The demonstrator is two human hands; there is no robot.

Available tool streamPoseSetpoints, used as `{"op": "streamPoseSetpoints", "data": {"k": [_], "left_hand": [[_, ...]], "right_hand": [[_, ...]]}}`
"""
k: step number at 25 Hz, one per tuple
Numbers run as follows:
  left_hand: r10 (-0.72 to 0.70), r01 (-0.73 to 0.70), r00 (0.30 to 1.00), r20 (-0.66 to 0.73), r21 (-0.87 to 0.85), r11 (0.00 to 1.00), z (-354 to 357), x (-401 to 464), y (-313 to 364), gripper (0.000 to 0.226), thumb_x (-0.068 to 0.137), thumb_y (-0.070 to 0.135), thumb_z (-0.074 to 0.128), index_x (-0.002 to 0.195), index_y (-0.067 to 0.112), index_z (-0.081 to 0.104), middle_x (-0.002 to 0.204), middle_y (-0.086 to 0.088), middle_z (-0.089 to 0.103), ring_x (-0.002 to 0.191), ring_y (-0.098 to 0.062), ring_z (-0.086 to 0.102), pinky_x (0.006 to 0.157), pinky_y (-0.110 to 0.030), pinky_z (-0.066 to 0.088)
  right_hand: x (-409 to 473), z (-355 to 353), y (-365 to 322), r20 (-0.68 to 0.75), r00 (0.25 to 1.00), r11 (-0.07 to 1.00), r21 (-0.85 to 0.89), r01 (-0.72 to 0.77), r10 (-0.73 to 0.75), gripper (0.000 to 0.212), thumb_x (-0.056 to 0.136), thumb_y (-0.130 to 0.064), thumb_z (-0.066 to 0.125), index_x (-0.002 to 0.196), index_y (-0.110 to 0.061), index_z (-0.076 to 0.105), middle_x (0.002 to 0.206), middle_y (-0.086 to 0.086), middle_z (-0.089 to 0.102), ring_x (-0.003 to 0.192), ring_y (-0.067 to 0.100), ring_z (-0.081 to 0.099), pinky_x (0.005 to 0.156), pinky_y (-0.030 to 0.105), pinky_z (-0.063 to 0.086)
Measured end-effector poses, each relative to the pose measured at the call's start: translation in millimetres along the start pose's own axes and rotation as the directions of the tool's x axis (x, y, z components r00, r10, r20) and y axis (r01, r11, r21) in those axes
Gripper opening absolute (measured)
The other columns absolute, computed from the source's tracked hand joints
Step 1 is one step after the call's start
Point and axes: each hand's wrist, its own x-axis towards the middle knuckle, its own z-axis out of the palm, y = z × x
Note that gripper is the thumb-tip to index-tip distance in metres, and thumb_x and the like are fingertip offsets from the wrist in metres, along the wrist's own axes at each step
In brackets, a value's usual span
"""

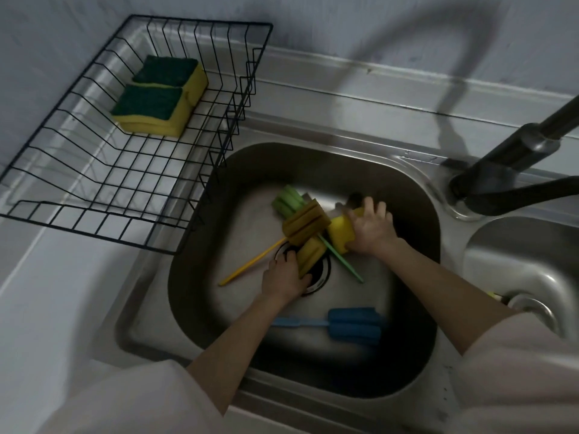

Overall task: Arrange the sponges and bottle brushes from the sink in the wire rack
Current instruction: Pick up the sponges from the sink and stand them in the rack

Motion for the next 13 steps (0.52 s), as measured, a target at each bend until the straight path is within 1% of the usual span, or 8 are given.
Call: {"op": "streamPoseSetpoints", "data": {"k": [2, 4, 6, 8, 11, 13], "left_hand": [[-0.005, 0.005, 1.000, -0.001, -0.012, 1.000, 0.8, -1.0, -0.6, 0.060, 0.086, 0.030, 0.055, 0.134, 0.004, 0.029, 0.142, -0.020, 0.035, 0.129, -0.039, 0.035, 0.100, -0.045, 0.039], [0.005, -0.005, 1.000, -0.009, -0.009, 1.000, 0.6, -3.5, -0.3, 0.060, 0.085, 0.029, 0.056, 0.133, 0.005, 0.031, 0.141, -0.021, 0.037, 0.127, -0.040, 0.038, 0.098, -0.046, 0.041], [0.019, -0.019, 0.999, -0.031, -0.019, 1.000, -0.8, -5.5, -0.6, 0.059, 0.083, 0.029, 0.057, 0.133, 0.006, 0.034, 0.139, -0.020, 0.040, 0.125, -0.038, 0.042, 0.097, -0.046, 0.043], [0.022, -0.023, 0.998, -0.053, -0.015, 1.000, -4.1, -10.2, 0.0, 0.060, 0.083, 0.030, 0.058, 0.133, 0.007, 0.035, 0.138, -0.019, 0.043, 0.123, -0.036, 0.045, 0.096, -0.045, 0.043], [0.027, -0.028, 0.996, -0.088, -0.013, 1.000, -9.6, -18.3, 4.3, 0.060, 0.083, 0.032, 0.057, 0.133, 0.007, 0.036, 0.136, -0.019, 0.046, 0.122, -0.035, 0.046, 0.095, -0.043, 0.043], [0.008, -0.016, 0.996, -0.086, -0.093, 0.996, -13.6, -21.6, 6.9, 0.060, 0.082, 0.034, 0.056, 0.133, 0.008, 0.037, 0.133, -0.018, 0.049, 0.119, -0.035, 0.049, 0.092, -0.040, 0.043]], "right_hand": [[-4.9, 2.3, 4.0, -0.005, 0.999, 0.999, 0.007, -0.047, 0.047, 0.077, 0.076, -0.040, 0.066, 0.139, -0.020, 0.027, 0.146, 0.019, 0.016, 0.131, 0.040, 0.023, 0.109, 0.047, 0.027], [-10.8, 7.2, 7.7, -0.036, 0.998, 0.998, 0.032, -0.053, 0.054, 0.081, 0.074, -0.042, 0.068, 0.137, -0.013, 0.027, 0.146, 0.017, 0.021, 0.134, 0.038, 0.023, 0.112, 0.047, 0.022], [-15.9, 12.4, 10.9, -0.059, 0.997, 0.993, 0.107, -0.048, 0.055, 0.084, 0.075, -0.041, 0.068, 0.138, -0.008, 0.025, 0.146, 0.016, 0.028, 0.137, 0.035, 0.024, 0.114, 0.046, 0.019], [-22.2, 14.7, 13.2, -0.060, 0.995, 0.978, 0.195, -0.071, 0.084, 0.081, 0.077, -0.038, 0.066, 0.137, -0.004, 0.024, 0.145, 0.017, 0.034, 0.135, 0.033, 0.031, 0.113, 0.044, 0.022], [-31.6, 14.2, 15.5, -0.108, 0.986, 0.968, 0.233, -0.096, 0.124, 0.071, 0.081, -0.038, 0.063, 0.132, -0.001, 0.029, 0.138, 0.019, 0.039, 0.127, 0.034, 0.040, 0.107, 0.045, 0.030], [-37.0, 11.8, 14.9, -0.148, 0.978, 0.948, 0.303, -0.099, 0.149, 0.066, 0.082, -0.037, 0.062, 0.129, -0.002, 0.032, 0.135, 0.020, 0.040, 0.125, 0.036, 0.042, 0.104, 0.046, 0.034]]}}
